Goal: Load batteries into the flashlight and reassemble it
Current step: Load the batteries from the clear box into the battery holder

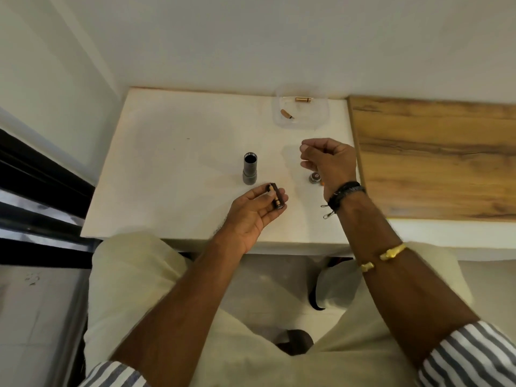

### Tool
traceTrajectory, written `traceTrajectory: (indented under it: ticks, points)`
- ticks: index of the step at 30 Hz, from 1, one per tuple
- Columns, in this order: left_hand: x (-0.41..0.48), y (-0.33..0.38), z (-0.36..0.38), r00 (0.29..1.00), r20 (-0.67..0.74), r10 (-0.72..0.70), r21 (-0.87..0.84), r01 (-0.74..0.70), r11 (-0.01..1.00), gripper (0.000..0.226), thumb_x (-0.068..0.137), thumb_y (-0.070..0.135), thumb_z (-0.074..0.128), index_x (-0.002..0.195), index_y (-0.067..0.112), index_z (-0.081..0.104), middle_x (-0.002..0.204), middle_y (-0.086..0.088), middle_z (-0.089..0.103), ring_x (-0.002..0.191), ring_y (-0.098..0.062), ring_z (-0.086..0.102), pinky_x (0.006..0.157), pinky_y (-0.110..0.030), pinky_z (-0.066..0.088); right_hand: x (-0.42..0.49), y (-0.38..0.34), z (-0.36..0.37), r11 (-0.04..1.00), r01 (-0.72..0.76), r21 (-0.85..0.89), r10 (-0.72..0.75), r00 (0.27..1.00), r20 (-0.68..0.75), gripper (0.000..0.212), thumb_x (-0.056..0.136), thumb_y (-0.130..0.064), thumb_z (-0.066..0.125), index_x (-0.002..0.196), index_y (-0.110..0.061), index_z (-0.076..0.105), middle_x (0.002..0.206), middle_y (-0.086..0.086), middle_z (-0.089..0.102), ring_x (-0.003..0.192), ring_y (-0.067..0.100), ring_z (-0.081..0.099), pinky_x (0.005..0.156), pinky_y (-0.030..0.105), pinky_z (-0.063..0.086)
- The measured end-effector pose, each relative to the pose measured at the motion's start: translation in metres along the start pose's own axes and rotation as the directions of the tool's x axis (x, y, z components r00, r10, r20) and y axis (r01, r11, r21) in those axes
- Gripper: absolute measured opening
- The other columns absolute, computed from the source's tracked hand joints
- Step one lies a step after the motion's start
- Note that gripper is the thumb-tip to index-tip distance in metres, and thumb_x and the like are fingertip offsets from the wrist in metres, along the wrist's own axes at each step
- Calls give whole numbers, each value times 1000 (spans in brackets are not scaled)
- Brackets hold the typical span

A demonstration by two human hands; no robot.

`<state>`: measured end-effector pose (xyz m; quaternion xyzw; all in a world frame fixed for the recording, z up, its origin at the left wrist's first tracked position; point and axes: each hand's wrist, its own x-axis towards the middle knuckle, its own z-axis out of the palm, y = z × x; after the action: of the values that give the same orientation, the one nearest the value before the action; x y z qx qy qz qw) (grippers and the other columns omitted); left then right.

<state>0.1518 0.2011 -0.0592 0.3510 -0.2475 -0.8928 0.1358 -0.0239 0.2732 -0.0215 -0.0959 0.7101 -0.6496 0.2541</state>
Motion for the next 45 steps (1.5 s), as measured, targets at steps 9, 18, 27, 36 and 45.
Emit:
traceTrajectory:
  ticks: [9, 18, 27, 36, 45]
  points:
    - [16, -5, 3, 1000, 4, -15, -47, 15, 999, 27, 100, -1, 52, 125, -6, 58, 115, -21, 72, 108, -32, 71, 88, -39, 60, 119, -34, 40, 774, 193, -604, -241, 970, 1, 11, 78, -18, 80, 88, -24, 81, 93, -4, 79, 91, 13, 73, 84, 26, 59]
    - [23, -5, -1, 999, 32, -38, -62, 40, 997, 27, 98, 0, 54, 124, -3, 60, 115, -23, 72, 108, -33, 71, 85, -38, 61, 164, -32, 68, 273, 140, -952, -96, 988, 118, 46, 82, -49, 76, 114, -16, 71, 114, 8, 71, 105, 32, 68, 90, 42, 59]
    - [17, -1, 4, 998, 51, -33, -59, 36, 998, 31, 99, 1, 55, 130, -4, 55, 117, -24, 71, 109, -35, 70, 86, -39, 60, 133, -46, 56, 564, 210, -799, -223, 970, 98, 38, 81, -21, 69, 117, -33, 73, 115, -1, 73, 101, 20, 70, 87, 29, 57]
    - [-2, 1, 11, 994, 103, -37, -31, 41, 999, 31, 100, 1, 53, 130, 7, 58, 121, -25, 69, 113, -38, 68, 89, -44, 59, 19, -39, 19, 811, 241, -532, -217, 970, 108, 31, 86, -14, 67, 114, -27, 72, 81, -4, 73, 68, 12, 75, 71, 35, 66]
    - [-23, 5, -2, 994, 107, 15, 33, -19, 999, 30, 102, 1, 50, 130, 8, 60, 117, -19, 72, 113, -37, 68, 89, -45, 59, -85, -3, -14, 916, 171, -362, -140, 984, 109, 33, 90, -4, 60, 115, -22, 71, 76, 2, 70, 71, 19, 75, 74, 42, 65]
